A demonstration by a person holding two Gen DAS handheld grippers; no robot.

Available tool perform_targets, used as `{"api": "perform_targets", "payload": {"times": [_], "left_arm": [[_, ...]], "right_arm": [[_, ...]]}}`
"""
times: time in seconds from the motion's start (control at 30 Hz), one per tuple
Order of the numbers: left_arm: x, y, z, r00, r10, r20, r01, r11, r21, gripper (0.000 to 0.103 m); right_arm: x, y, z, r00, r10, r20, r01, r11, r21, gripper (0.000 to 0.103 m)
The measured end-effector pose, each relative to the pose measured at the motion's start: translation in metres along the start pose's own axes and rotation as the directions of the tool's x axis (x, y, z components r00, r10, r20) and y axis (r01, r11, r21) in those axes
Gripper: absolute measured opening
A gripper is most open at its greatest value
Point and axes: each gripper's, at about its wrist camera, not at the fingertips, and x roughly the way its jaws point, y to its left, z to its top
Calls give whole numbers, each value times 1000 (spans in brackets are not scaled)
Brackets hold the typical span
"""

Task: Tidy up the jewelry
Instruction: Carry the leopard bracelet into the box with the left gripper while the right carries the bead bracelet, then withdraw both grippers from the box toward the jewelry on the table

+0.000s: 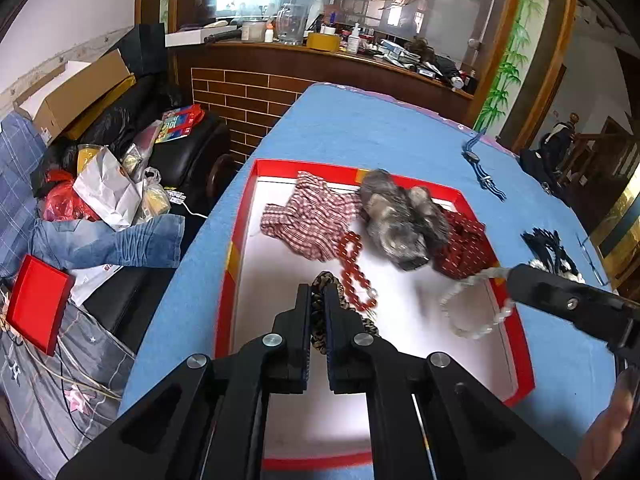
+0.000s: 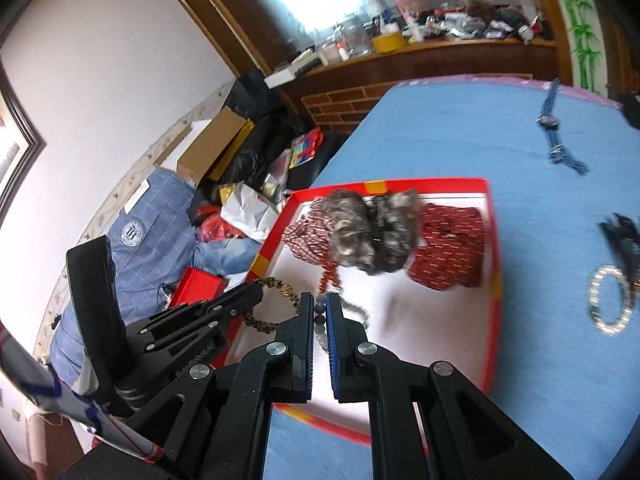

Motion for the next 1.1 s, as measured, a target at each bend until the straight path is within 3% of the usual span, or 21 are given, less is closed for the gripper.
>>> {"api": "perform_targets", "payload": {"times": [0.37,0.67,0.97,1.03,1.1], "left_arm": [[35,12,7,998,38,-52,-39,999,-18,6],[45,11,6,996,56,-74,-57,998,-17,6],[47,14,6,995,69,-79,-70,997,-18,8],[47,12,6,995,69,-77,-70,998,-10,8],[45,10,7,995,71,-75,-71,997,-5,8]], "right_arm": [[55,-11,9,996,-56,-69,57,998,15,8],[63,-31,4,986,-123,-109,128,991,38,8],[65,-39,2,983,-136,-123,143,988,51,8],[65,-40,2,983,-131,-131,139,989,56,12],[62,-42,2,984,-128,-126,138,988,68,23]]}}
